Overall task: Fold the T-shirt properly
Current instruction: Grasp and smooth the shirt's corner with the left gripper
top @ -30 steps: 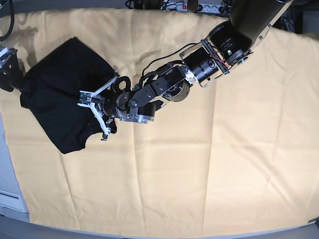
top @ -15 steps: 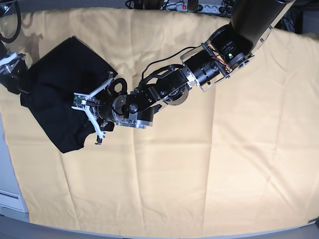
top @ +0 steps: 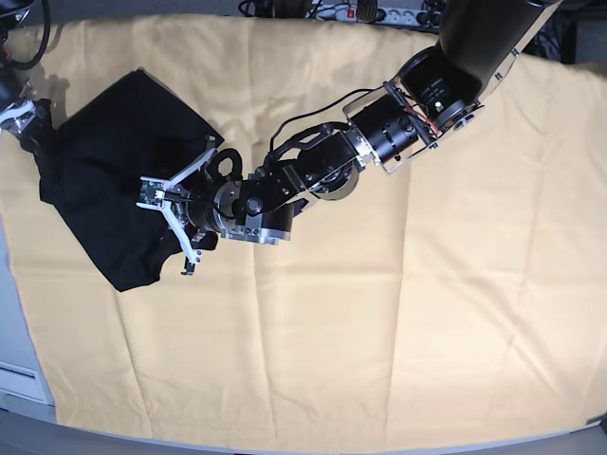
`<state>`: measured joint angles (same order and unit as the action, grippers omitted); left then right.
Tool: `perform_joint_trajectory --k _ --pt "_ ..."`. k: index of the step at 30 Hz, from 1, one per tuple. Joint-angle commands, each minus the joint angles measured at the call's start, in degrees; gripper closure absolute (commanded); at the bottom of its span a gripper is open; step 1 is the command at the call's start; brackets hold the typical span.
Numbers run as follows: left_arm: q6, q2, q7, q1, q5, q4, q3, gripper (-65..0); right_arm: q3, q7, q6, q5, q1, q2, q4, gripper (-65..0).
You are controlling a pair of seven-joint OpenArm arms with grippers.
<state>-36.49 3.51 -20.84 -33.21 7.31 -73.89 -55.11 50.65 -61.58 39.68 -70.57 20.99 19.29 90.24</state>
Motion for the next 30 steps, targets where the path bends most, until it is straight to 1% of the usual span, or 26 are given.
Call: perform_joint_trajectory --k 1,5,6,7,8,9,10,11,19,20,21,23,27,30 --pt "0.44 0.92 1.22 -1.55 -0.76 -1.01 0.37 0.0 0.37 1.01 0.32 -1.62 0.0 1.36 0.76 -33.4" --pt "0.44 0.96 1.27 -1.55 -1.79 -1.01 0.37 0.0 0.37 1.03 0.32 0.31 -1.92 1.33 0.72 -33.4" --pt "0.44 0.96 1.27 -1.55 -2.4 -1.01 0.37 0.0 0.37 1.07 0.32 0.55 -2.19 1.36 0.66 -32.9" --pt "0.42 0.96 1.22 -1.53 -2.99 -1.01 0.37 0.0 0.37 1.05 0.32 0.52 -2.54 1.33 0.66 -30.9" --pt "0.44 0.94 1.22 -1.51 -3.37 -1.01 0.37 0.0 0.37 1.09 0.32 0.52 -2.6 1.36 0.66 -26.3" --pt "0.44 0.96 1.22 -1.42 -3.32 -1.01 0.37 0.0 0.37 1.36 0.32 0.5 -2.6 1.33 0.66 -18.7" --pt "0.44 0.92 1.22 -1.4 -3.32 -1.01 0.37 0.0 0.37 1.44 0.32 0.5 -2.58 1.33 0.66 -8.5" --pt "0.44 0.92 1.16 -1.38 -3.32 -0.98 0.37 0.0 0.37 1.42 0.32 0.5 -2.58 1.36 0.66 0.0" --pt "0.44 0.94 1.05 -0.44 -3.32 -0.98 0.37 0.0 0.39 1.33 0.32 0.52 -2.56 1.38 0.66 -0.4" --pt "0.44 0.92 1.05 -0.04 -3.32 -0.98 0.37 0.0 0.39 1.36 0.32 0.52 -2.56 1.38 0.66 -6.2" --pt "0.44 0.92 1.05 0.24 -3.32 -0.98 0.37 0.0 0.39 1.31 0.32 0.59 -2.56 1.4 0.66 -7.2" --pt "0.42 0.92 1.05 0.83 -3.3 -0.98 0.37 0.0 0.39 0.76 0.32 0.68 -2.56 1.55 0.66 0.0" --pt "0.44 0.9 1.05 0.96 -3.26 -0.98 0.37 0.0 1.36 1.2 0.32 1.62 -2.56 1.51 0.68 0.0" --pt "0.42 0.9 1.03 0.96 -2.89 -0.98 0.37 0.0 3.65 1.4 0.32 1.62 -2.49 1.55 0.68 0.0"
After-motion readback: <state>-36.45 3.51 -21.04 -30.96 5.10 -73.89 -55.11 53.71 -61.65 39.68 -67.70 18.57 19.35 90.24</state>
